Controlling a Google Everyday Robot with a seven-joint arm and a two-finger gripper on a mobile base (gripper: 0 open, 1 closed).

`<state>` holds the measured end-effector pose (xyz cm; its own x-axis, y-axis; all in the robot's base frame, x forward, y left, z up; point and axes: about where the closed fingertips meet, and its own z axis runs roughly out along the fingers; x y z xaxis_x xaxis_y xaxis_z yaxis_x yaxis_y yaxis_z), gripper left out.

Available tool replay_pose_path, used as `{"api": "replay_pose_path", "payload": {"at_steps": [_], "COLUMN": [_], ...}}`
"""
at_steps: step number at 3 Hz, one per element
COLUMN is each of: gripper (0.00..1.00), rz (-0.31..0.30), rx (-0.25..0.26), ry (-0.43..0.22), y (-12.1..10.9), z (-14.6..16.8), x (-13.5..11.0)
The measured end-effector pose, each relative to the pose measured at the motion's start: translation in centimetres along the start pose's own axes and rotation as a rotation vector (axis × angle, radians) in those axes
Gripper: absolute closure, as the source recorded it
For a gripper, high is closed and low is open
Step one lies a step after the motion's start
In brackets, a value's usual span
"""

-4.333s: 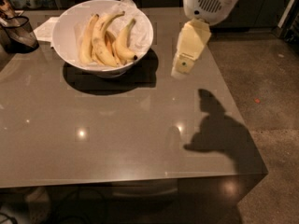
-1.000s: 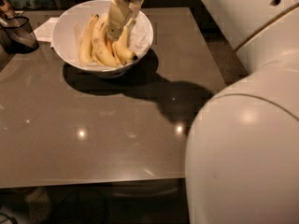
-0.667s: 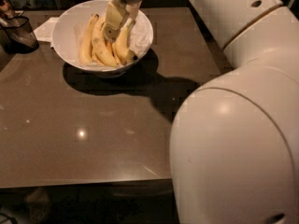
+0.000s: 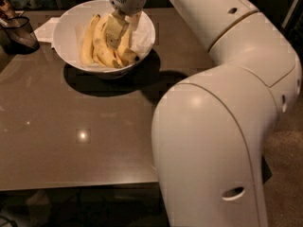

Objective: Pick banana from white bowl

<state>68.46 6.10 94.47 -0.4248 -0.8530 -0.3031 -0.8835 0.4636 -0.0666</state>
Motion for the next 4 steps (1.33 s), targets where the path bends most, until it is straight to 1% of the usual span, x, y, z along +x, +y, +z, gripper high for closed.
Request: {"api": "replay_pose_path", "payload": {"at_steps": [1, 2, 4], "gripper": [0.38, 0.36, 0.38], "rz": [0.021, 0.038, 0.074], "rx": [-0.012, -0.019, -0.032], "ry": [0.023, 0.037, 0.08], "y": [-0.4, -0.6, -1.3], "z": [1.5, 2.4, 4.5], "x": [0.2, 0.4, 0.9]}}
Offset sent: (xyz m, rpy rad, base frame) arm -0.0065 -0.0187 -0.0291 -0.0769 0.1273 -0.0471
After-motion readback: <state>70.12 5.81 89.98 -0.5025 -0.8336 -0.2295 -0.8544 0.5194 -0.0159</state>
